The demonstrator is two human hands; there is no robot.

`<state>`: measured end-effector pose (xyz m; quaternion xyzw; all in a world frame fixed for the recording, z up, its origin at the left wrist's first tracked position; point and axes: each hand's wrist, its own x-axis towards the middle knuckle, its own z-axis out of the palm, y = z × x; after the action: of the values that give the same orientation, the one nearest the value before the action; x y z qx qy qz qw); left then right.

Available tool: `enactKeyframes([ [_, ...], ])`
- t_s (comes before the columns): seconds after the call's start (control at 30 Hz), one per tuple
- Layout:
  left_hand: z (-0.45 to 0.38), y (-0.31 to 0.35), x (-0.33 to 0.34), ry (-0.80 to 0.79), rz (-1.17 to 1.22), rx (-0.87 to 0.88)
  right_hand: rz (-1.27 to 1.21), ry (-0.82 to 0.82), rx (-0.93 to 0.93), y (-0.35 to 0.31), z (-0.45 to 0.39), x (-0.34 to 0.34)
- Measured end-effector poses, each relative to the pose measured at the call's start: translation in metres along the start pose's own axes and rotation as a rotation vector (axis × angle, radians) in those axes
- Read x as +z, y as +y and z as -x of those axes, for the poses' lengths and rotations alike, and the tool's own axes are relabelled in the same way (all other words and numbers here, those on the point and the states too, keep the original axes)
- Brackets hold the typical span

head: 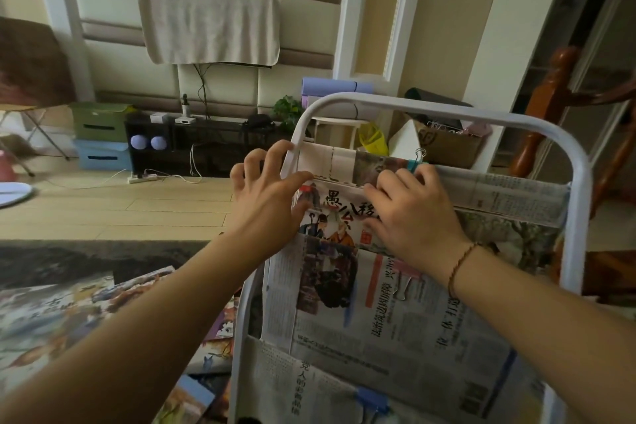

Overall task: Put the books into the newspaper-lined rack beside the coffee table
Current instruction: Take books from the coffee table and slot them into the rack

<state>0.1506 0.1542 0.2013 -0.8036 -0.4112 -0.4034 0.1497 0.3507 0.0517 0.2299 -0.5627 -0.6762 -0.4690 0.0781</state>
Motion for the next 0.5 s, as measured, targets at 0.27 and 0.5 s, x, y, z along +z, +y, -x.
enactKeyframes([
  [0.27,0.048,-0.021,-0.024,-0.035,0.113,-0.096,-0.158,0.046,0.079,-0.015,0.006,-0.031],
  [0.5,0.21,-0.115,-0.081,-0.314,0.044,-0.364,-1.205,-0.145,0.227,-0.165,0.093,-0.062],
])
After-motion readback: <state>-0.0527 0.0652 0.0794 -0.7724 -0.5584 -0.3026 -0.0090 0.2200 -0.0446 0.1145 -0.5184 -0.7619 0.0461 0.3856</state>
